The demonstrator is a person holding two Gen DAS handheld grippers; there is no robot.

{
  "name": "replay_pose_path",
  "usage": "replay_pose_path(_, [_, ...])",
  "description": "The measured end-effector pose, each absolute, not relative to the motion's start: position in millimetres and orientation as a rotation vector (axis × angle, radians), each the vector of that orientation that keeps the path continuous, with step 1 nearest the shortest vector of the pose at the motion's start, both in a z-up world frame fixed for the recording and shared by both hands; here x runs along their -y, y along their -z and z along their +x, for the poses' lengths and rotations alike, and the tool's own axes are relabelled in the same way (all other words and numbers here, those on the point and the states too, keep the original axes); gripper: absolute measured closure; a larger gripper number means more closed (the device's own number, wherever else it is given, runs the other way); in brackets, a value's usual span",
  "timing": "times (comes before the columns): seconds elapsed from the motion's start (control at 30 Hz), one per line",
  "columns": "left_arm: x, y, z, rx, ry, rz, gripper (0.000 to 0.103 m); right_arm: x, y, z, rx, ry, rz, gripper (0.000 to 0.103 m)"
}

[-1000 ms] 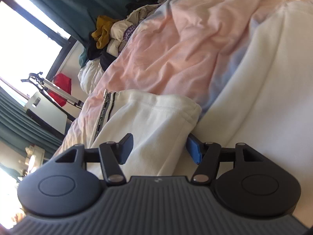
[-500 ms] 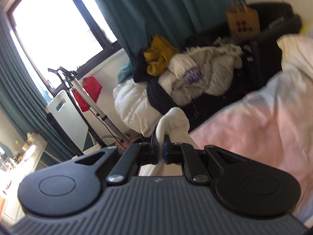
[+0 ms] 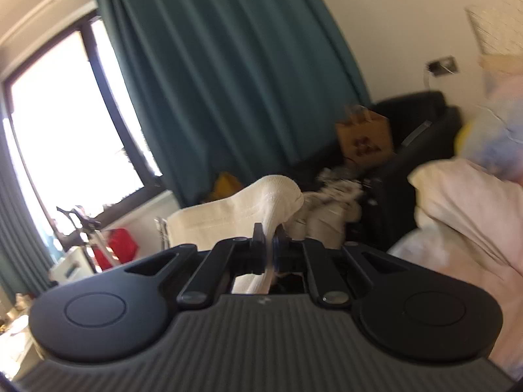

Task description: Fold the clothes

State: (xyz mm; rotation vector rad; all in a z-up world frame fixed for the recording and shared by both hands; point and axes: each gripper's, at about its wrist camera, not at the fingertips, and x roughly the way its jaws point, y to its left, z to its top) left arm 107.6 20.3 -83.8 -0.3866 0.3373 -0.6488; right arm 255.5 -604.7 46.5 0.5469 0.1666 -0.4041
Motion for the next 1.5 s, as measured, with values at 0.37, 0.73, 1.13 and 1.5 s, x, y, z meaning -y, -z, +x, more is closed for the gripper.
replay_pose_path(0.37, [-14, 97, 122, -0.412, 0.619, -0.373, 0.017, 674, 163, 149, -0.421, 0.61, 0.762, 0.096])
replay_pose_path(0.73, [-25, 101, 137, -0.467, 0.573, -0.449, 0.017, 672, 168, 116, -0.403, 0.69, 0.781, 0.092])
replay_pose_path(1.13, [-28, 87, 125, -0.48, 0.536, -0.451, 0.017, 613, 121, 44, -0.358, 0.81, 0.706, 0.086])
replay_pose_path(1.5, [-14, 72, 95, -0.507, 0.516, -0.376, 0.017, 606, 114, -39, -0.337, 0.873, 0.895, 0.085])
